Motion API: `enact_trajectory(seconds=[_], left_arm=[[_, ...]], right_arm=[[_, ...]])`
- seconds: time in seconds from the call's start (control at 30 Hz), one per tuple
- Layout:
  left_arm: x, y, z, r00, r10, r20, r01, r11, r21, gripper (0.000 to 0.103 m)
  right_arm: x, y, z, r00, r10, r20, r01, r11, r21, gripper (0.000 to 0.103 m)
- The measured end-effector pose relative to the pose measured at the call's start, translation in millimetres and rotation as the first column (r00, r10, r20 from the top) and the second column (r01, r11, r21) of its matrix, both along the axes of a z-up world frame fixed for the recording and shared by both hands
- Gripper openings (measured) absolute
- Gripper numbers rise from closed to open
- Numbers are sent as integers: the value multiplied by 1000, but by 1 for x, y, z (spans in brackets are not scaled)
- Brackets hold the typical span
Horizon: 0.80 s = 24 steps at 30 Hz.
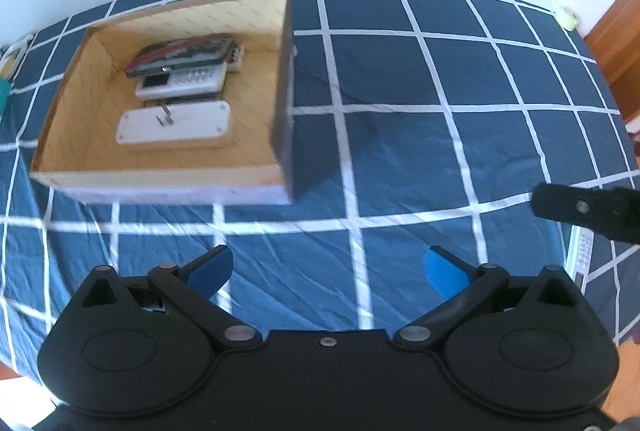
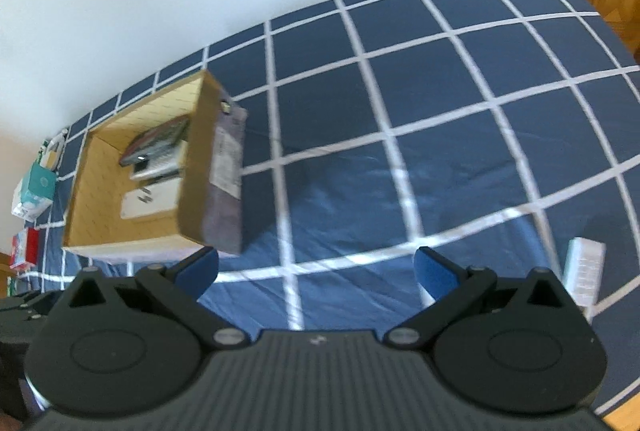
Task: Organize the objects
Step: 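Move the right tool away from the box toward the white air-conditioner remote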
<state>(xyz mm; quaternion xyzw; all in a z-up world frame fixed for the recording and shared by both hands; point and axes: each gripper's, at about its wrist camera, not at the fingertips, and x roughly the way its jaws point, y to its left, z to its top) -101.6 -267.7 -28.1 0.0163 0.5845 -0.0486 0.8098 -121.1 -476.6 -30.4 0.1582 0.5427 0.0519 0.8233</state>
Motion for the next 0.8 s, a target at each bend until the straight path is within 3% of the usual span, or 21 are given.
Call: enact_trajectory(seconds=[0.43,0.6,0.8], left_arm=[[-49,-76,-2,993,115,10,-116,993,21,103],[-61,-91,-2,994,110,11,-111,993,39,103],[-74,-99,-3,996,83,17,-84,996,41,103]], right_arm=[[-36,-105,-6,995,93,-21,-94,995,-21,103],[-44,-125,-6,990,137,-10,-137,990,13,103],[-58,-137,-5,990,143,-9,-143,990,-17,103]])
